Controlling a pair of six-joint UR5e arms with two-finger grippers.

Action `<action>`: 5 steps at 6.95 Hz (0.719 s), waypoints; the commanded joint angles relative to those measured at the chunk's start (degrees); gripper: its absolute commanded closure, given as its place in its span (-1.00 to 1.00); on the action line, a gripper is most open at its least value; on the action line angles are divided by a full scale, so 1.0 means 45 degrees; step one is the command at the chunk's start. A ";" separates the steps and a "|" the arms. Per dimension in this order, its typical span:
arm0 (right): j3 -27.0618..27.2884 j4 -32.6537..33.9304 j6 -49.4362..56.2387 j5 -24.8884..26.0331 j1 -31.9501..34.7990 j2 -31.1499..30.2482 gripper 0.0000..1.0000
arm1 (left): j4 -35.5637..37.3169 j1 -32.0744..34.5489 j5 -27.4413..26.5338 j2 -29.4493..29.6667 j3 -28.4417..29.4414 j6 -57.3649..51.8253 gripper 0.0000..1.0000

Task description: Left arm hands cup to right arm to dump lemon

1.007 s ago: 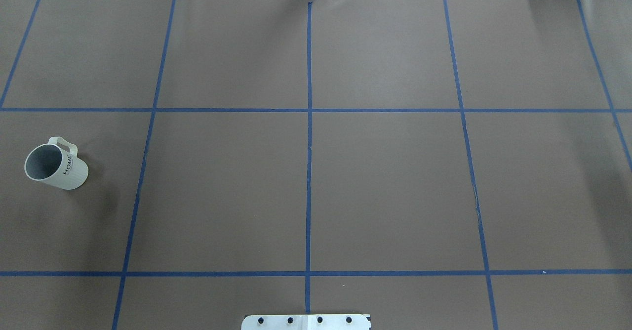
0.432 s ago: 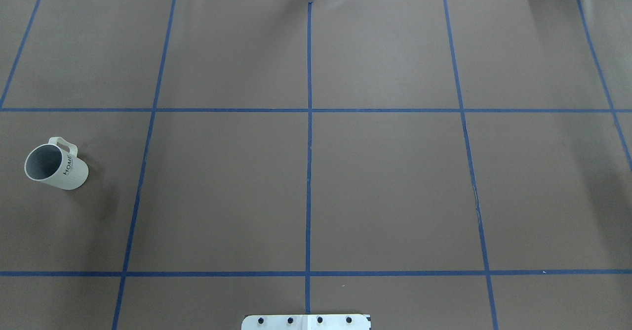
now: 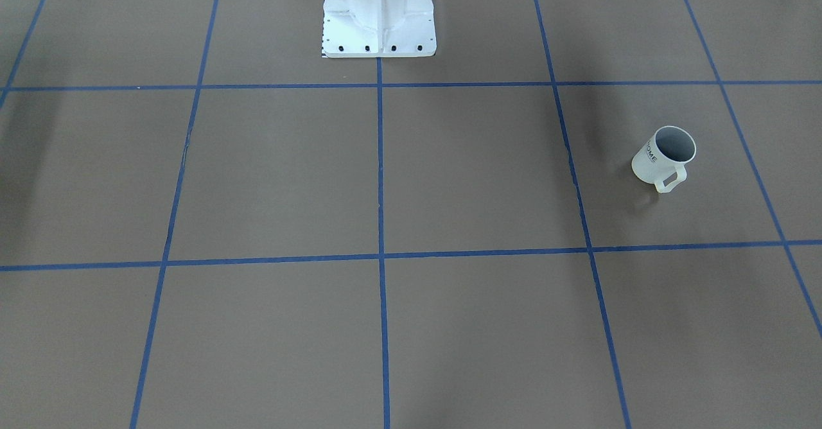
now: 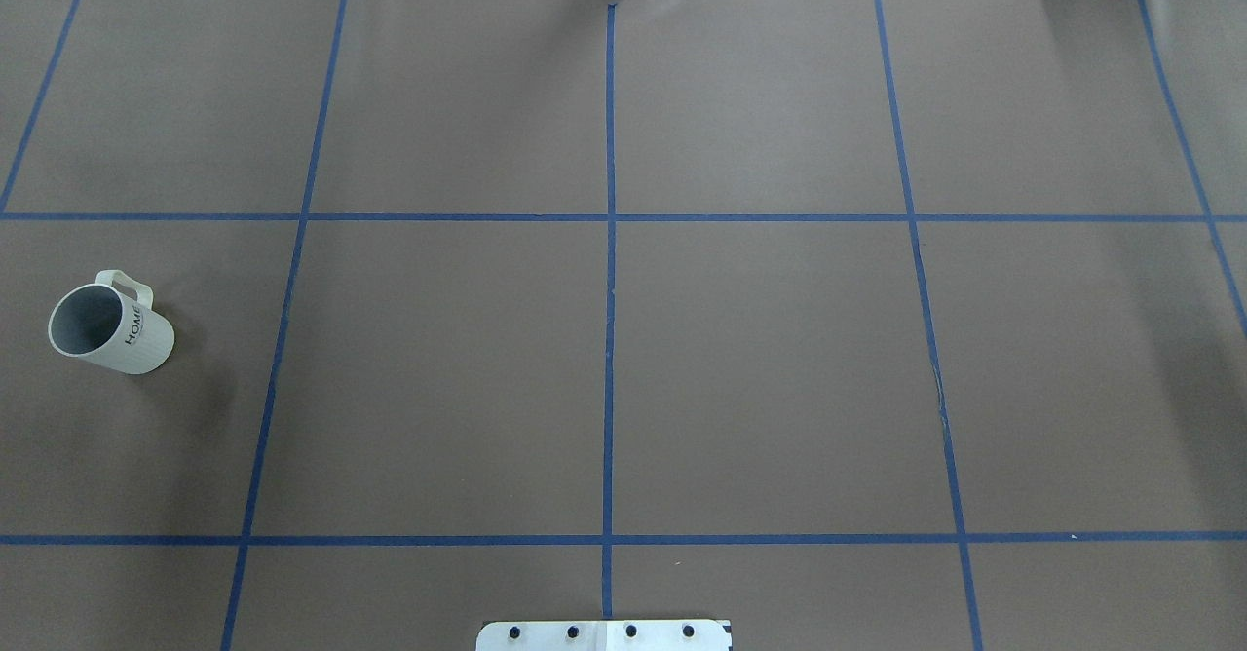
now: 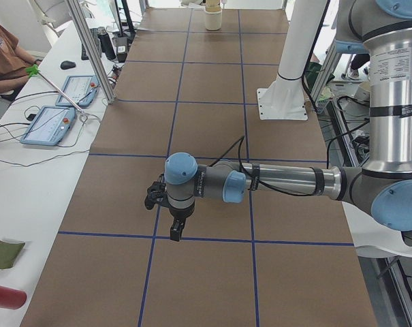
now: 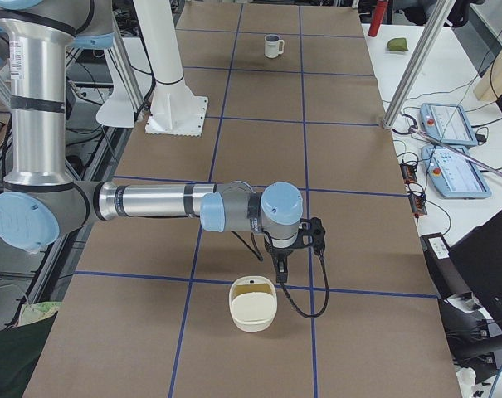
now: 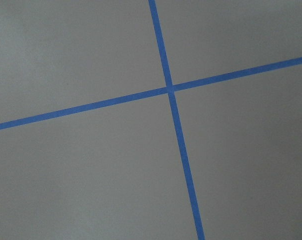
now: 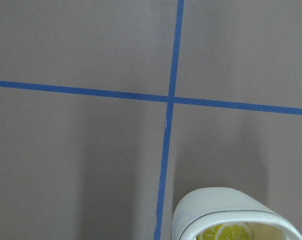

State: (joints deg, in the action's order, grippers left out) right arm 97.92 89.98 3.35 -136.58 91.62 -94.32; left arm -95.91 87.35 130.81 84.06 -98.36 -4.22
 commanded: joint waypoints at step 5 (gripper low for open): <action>-0.0353 -0.0270 -0.0003 -0.0019 -0.0321 0.0003 -1.00 | 0.0006 0.0004 0.0033 0.0011 0.0003 0.0001 -1.00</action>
State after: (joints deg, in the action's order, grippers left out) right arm 96.21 88.78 3.41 -136.59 90.23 -94.30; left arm -95.92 87.34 130.96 84.11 -98.35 -4.22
